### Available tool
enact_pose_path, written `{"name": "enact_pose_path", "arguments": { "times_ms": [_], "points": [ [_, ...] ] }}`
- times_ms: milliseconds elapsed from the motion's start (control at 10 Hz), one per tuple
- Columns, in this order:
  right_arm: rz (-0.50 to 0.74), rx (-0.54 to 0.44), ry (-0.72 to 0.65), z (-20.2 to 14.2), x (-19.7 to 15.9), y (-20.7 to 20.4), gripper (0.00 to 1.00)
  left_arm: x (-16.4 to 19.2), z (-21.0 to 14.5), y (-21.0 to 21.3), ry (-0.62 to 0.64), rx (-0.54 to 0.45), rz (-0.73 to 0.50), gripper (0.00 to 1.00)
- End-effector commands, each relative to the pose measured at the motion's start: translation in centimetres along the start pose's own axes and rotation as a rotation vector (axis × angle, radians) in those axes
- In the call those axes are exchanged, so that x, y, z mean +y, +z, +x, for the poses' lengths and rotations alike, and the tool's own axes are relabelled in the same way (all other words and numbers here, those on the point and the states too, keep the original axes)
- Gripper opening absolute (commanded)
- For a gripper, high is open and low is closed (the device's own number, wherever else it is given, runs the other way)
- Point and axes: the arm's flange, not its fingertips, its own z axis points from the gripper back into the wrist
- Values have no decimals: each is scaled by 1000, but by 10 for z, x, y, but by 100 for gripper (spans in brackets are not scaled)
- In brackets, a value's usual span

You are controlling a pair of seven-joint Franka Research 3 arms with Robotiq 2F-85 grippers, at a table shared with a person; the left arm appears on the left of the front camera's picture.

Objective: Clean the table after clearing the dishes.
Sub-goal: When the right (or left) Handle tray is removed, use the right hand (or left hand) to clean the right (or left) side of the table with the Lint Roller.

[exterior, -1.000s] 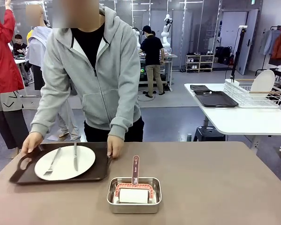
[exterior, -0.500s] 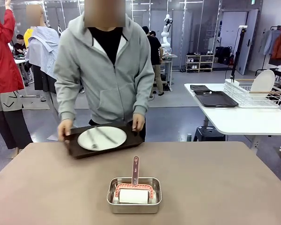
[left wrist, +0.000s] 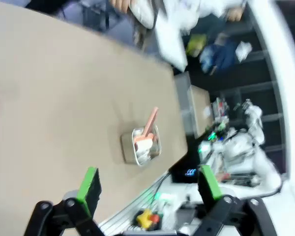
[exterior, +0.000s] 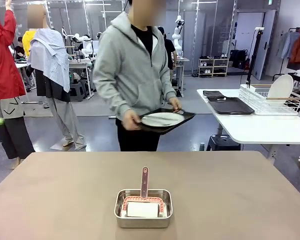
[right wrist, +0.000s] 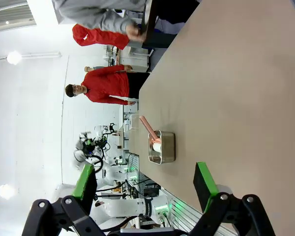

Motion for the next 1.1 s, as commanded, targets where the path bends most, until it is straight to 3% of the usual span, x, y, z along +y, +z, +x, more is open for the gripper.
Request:
{"name": "enact_pose_path", "arguments": {
  "times_ms": [0, 100, 400, 500, 600, 700, 1000],
  "points": [
    [16, -9, 3, -1, 5, 0, 100, -55, 34, -72, -308, 332, 217, 100],
    [16, -9, 3, -1, 5, 0, 100, -90, 30, -127, -446, 505, 272, 100],
    [16, -9, 3, -1, 5, 0, 100, -144, -19, -257, -842, 843, 385, 100],
    [16, -9, 3, -1, 5, 0, 100, -149, -32, -279, -938, 875, 425, 100],
    [16, -9, 3, -1, 5, 0, 100, -156, -41, -290, -1028, 820, 444, 100],
    [16, -9, 3, -1, 5, 0, 100, -155, -44, -280, -620, 793, 316, 100],
    [16, -9, 3, -1, 5, 0, 100, -155, -44, -280, -620, 793, 316, 100]
  ]
}}
